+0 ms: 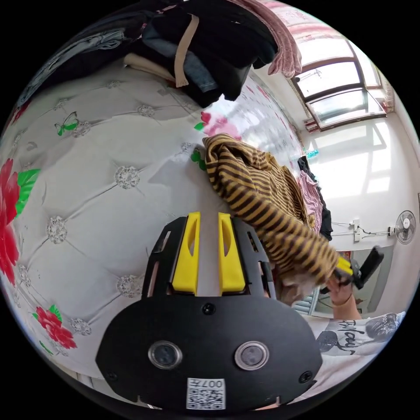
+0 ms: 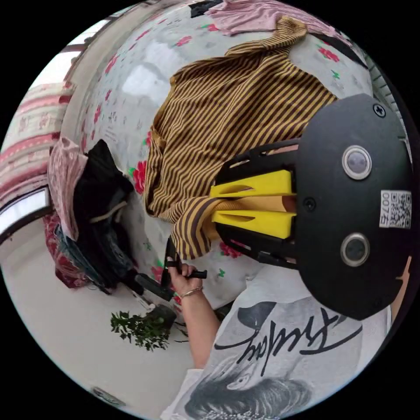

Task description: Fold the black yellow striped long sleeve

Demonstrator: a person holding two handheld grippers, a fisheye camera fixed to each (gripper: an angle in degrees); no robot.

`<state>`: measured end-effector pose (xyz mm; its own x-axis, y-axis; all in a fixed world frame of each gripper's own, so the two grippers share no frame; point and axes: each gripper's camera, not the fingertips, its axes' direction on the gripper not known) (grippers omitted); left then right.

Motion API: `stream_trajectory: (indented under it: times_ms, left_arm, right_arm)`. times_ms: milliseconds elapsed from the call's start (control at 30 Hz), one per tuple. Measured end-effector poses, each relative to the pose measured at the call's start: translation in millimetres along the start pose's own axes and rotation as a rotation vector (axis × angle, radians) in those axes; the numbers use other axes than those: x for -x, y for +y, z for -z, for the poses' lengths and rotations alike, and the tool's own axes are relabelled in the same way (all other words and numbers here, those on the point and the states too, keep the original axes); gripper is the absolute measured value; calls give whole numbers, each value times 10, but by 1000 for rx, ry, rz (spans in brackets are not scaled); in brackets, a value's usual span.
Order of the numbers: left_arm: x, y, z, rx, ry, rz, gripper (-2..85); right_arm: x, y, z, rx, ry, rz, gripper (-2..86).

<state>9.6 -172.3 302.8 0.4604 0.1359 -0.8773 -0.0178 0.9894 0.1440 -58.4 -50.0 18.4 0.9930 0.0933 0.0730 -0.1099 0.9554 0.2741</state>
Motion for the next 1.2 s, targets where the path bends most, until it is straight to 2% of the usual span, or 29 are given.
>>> stream_trajectory:
  times_ms: [133,233,300,400,500,567,633,733,800,900,967,1033,1133,1200]
  left_arm:
    - [-370,21,-353,15,29,-36,79]
    - [-716,56,-690,59,47,-46,103]
    - [-983,86,-919,95,37,-80,121]
    - [-1475,147,-1152,71,-157,-162,117]
    - [-1876,187,-1430,87,-427,-270,73]
    - [-2042,204,-1581,112,-419,-434,20]
    - [-1962,137,-1562,137,-370,-447,4]
    - [-1648,-10,-1162,96,-370,-408,-5]
    - [-1463,-86,-732,45,-476,-417,-6]
    - [-1077,-219,186,-52,-731,-394,-4]
    - [-673,-282,953,-110,-868,-232,6]
    - [-439,-189,1423,-163,-919,-91,11]
    - [-359,262,1804,-276,-905,-33,6]
    - [-387,556,1757,-297,-804,-52,17]
  right_arm:
    - [-815,305,858,-246,-87,-282,58]
    - [-1076,488,1064,-306,-110,-379,56]
    - [-1106,526,1080,-298,-112,-386,55]
    - [-1059,493,1037,-255,-129,-350,54]
    - [-992,418,1032,-233,-126,-318,54]
    - [-941,355,1052,-219,-137,-289,54]
    - [-886,303,1069,-198,-139,-259,55]
    - [-758,221,1083,-155,-138,-193,57]
    - [-640,165,1044,-115,-150,-129,59]
    - [-389,65,856,-19,-191,-6,61]
    - [-243,8,632,58,-251,29,62]
    - [-175,6,519,77,-321,32,60]
    - [-152,78,504,64,-412,23,61]
    - [-234,185,586,34,-351,-25,65]
